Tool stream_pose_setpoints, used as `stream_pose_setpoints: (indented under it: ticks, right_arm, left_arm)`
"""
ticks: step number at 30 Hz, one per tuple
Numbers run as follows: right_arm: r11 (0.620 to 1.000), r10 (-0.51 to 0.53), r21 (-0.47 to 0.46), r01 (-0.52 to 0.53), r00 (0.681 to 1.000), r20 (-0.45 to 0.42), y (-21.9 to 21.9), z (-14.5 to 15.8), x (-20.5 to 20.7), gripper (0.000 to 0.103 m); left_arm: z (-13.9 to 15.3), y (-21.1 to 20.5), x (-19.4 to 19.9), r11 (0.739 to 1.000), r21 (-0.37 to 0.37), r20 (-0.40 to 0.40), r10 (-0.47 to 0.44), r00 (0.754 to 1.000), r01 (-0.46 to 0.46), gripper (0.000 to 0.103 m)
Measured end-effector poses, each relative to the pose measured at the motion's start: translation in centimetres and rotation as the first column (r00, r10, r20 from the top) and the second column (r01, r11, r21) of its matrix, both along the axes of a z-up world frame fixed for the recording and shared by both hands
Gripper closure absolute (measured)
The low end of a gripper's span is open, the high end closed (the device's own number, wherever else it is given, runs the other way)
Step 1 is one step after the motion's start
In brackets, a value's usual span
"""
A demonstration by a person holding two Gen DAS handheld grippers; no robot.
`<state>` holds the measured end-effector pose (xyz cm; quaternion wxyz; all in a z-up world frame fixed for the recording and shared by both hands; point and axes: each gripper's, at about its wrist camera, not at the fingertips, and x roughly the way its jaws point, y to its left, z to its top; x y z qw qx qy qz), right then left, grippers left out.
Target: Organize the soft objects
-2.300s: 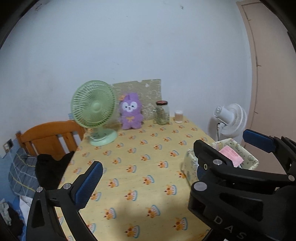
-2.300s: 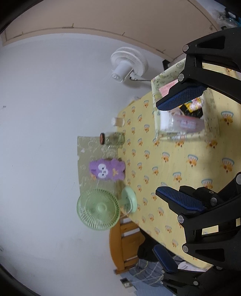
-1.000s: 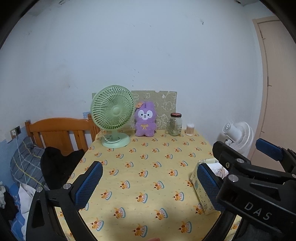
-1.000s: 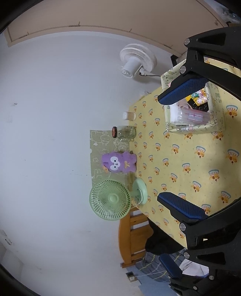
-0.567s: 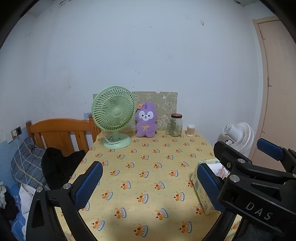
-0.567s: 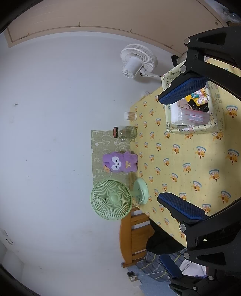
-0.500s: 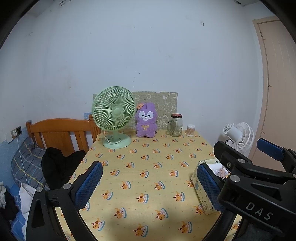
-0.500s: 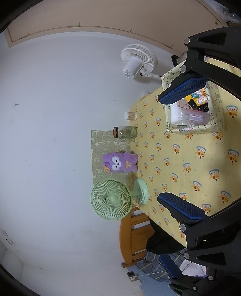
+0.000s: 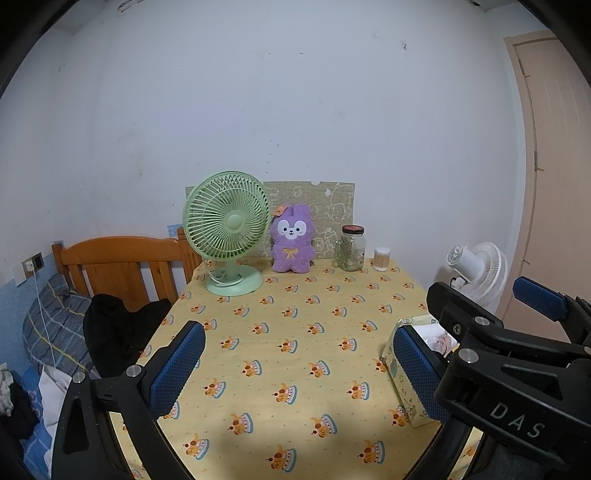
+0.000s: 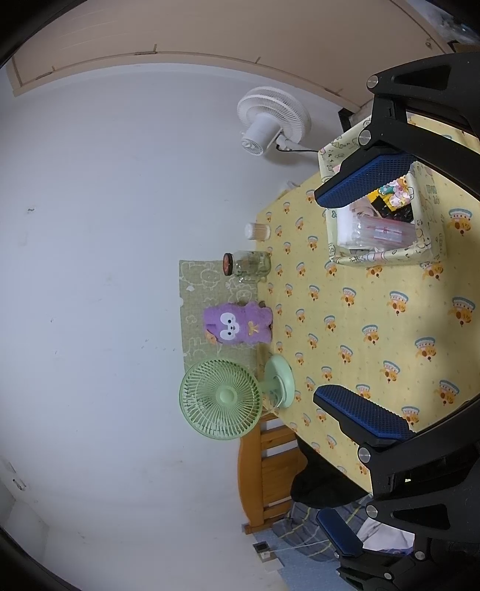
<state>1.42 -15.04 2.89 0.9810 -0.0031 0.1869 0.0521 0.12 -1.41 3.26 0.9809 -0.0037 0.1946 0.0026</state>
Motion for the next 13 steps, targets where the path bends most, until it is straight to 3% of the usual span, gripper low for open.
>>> stream_pose_setpoints:
  ticks: [13]
  right_arm:
    - [1.0, -0.001, 0.008, 0.001, 1.0, -0.006, -0.19, -0.45, 0.56, 0.003]
  left_arm:
    - [-0.26, 0.01, 0.48, 1.0, 0.003, -0.016, 0.007, 1.0, -0.007, 0.0]
